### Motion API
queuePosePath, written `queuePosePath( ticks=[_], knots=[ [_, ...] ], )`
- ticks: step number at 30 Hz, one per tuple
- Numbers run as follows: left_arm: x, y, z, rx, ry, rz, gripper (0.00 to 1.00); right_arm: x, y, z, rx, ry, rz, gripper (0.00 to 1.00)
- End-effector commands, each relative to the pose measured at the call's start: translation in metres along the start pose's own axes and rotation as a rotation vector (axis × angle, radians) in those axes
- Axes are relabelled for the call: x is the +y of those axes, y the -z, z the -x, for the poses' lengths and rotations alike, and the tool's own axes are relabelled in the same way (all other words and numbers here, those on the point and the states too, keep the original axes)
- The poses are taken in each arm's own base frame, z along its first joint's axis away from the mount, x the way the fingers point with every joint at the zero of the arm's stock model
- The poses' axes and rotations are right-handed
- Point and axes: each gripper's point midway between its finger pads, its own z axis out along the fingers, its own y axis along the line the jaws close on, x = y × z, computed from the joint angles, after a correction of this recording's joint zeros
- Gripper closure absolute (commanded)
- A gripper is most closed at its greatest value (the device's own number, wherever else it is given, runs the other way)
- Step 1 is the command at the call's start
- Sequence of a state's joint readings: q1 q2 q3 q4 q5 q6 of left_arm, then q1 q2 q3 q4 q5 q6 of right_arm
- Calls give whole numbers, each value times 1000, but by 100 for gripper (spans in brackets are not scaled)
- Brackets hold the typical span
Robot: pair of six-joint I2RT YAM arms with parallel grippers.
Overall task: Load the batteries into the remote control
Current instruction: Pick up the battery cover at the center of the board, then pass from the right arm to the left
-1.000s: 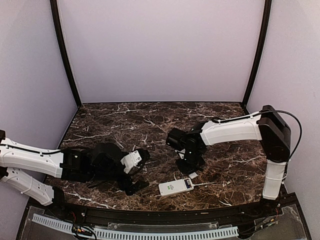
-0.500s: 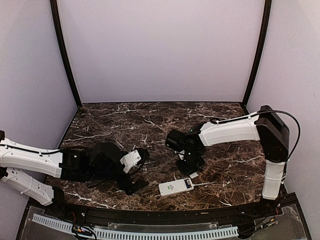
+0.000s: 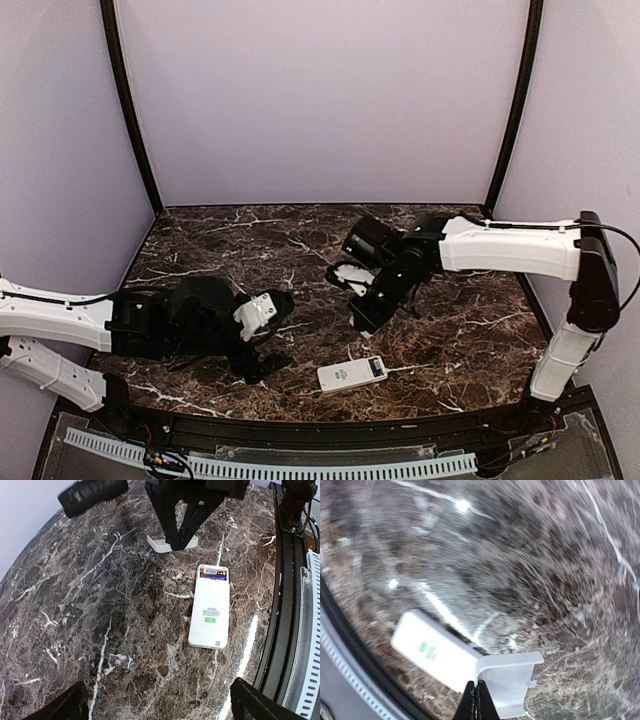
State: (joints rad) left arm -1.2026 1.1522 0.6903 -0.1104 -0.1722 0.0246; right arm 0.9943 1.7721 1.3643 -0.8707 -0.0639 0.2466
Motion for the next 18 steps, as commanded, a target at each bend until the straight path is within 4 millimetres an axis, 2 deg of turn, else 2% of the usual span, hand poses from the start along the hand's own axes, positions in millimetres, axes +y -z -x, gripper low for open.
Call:
queuePosePath(
  ticks=[1, 3, 5, 10, 13, 18],
  knots=[
    [3, 29, 36, -75, -108, -2, 3, 70, 86, 14, -218, 340, 352, 100],
    [-1, 42, 52, -114, -167, -33, 5, 90, 118, 8, -286, 424, 468, 100],
    [-9, 58, 72, -173, -242, -81, 8, 105, 139, 2, -315, 471, 567, 100],
    [-40, 92, 104, -335, -528, -205, 17, 134, 168, -11, -341, 537, 727, 100],
    [-53, 99, 113, -386, -724, -200, 23, 147, 178, -16, -363, 580, 771, 100],
    [-61, 87, 117, -316, -876, -215, 35, 160, 188, -21, -372, 611, 809, 100]
  ],
)
